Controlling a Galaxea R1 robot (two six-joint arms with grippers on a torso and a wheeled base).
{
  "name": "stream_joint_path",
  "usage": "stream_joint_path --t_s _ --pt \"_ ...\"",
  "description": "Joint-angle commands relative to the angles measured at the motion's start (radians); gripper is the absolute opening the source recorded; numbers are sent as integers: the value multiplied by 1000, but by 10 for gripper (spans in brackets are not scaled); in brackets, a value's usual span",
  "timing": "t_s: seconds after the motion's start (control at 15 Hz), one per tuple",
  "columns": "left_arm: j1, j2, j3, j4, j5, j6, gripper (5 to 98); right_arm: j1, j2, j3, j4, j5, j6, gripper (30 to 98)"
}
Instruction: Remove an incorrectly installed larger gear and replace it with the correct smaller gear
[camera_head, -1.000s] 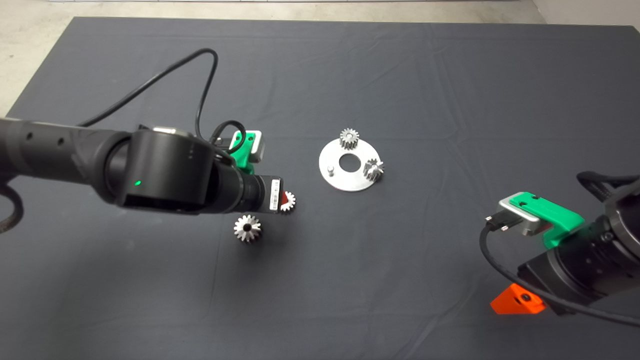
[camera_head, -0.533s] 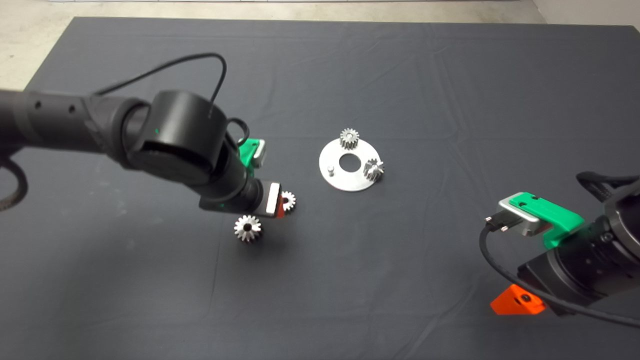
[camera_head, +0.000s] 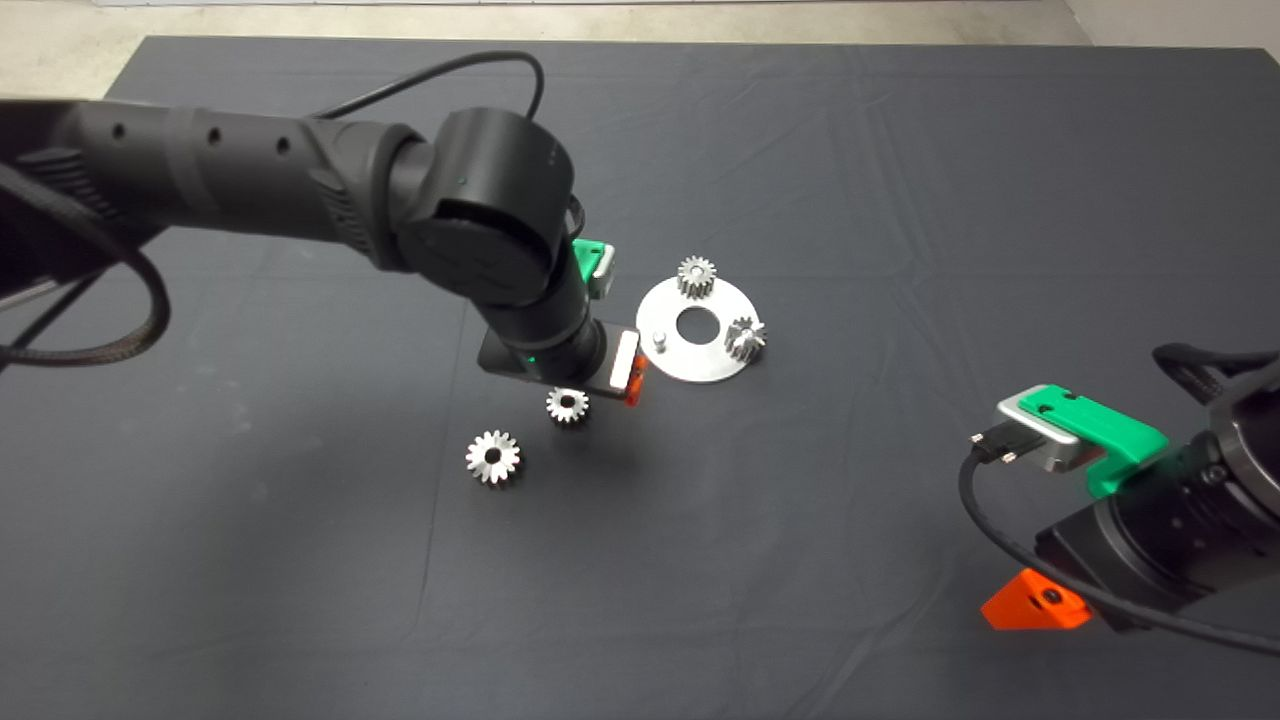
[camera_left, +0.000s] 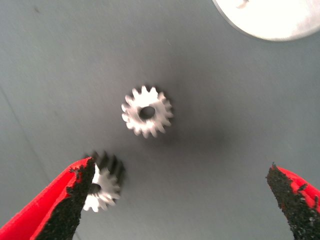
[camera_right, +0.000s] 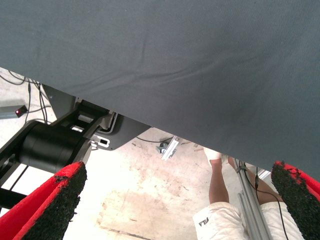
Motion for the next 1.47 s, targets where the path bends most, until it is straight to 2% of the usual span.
stream_joint_path --t_s 0.0,0.13,0.4,0.73,0.87,0.93,1.0,1.07,1.13,1.2,1.27,1.33,1.4 --pt "-18 -14 10 1 16 12 884 23 1 4 -2 -125 1 976" --pt "-11 -48 10 25 18 21 921 23 3 4 -2 -125 1 976" --pt "79 -105 14 99 15 40 931 23 3 4 -4 -125 1 976" --pt "90 -95 18 153 9 42 931 23 1 4 -2 -125 1 976" --pt "90 -95 17 153 -14 52 931 23 1 4 -2 -125 1 976" --pt "91 -95 17 153 -35 56 931 23 1 4 0 -125 1 976" --pt "91 -95 16 153 -71 58 931 23 3 4 0 -125 1 976" --pt "93 -95 14 154 -92 58 931 23 3 4 0 -125 1 976" --pt "93 -94 10 157 -103 58 931 23 3 4 0 -125 1 976" --pt "98 -92 9 172 -103 56 931 23 1 4 0 -125 1 976" --pt "130 -89 13 215 -102 56 931 23 1 4 0 -125 1 976" --pt "152 -89 17 237 -102 52 931 23 1 4 0 -125 1 976" --pt "159 -89 19 245 -102 47 931 23 0 4 0 -125 1 976"
